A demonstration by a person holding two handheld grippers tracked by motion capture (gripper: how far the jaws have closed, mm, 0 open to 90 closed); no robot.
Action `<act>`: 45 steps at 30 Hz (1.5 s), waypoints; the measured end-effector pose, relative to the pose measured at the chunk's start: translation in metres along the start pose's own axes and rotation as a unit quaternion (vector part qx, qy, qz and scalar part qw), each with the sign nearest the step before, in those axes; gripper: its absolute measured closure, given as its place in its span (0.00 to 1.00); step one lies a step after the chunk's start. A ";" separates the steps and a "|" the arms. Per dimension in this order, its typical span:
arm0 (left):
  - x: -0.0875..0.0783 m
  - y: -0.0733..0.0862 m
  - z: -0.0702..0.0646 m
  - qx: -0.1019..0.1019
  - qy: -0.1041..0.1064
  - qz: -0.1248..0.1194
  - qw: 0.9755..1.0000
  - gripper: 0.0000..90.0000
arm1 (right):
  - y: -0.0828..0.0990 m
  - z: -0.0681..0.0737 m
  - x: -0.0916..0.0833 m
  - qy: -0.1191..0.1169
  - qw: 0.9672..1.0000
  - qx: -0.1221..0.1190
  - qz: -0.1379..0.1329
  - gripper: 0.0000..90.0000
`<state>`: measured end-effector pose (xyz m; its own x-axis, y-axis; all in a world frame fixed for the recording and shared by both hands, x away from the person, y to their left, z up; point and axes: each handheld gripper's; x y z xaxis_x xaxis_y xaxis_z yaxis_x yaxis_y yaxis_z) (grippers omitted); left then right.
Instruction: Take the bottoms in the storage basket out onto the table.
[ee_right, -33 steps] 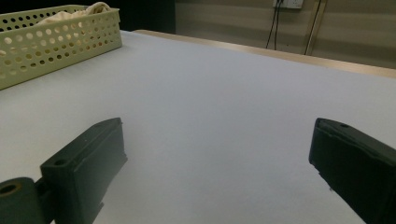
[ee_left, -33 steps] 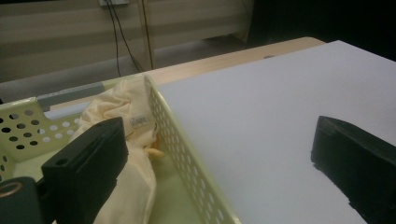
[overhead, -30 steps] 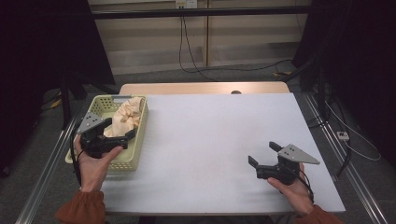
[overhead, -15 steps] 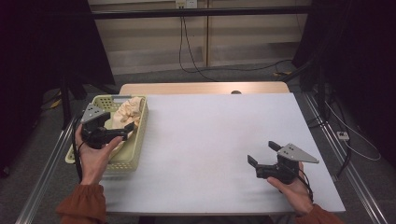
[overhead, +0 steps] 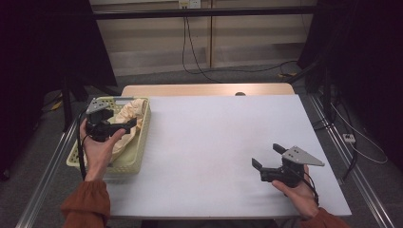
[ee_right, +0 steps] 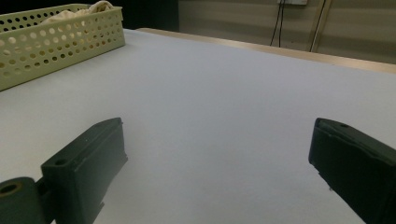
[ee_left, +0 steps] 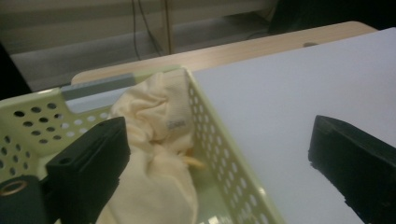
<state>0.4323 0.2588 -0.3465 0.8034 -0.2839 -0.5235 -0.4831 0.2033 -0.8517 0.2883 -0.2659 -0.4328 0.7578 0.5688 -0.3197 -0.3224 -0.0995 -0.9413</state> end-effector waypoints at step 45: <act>0.081 0.028 0.038 -0.006 -0.071 0.268 0.961 0.11 | 0.002 0.001 0.004 -0.009 1.000 -0.003 0.010 0.04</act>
<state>0.4969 0.2771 -0.4116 0.4771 -0.0103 -0.8788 -0.8439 0.2738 -0.4614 0.2906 -0.2629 -0.4357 0.7402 0.5817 -0.3371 -0.3340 -0.1170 -0.9353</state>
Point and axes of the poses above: each handheld gripper's, and its own axes: x roughly forward along the jaws, y roughly out of its underside, z roughly to its left, and after that the axes turned 7 degrees about -y, right-handed
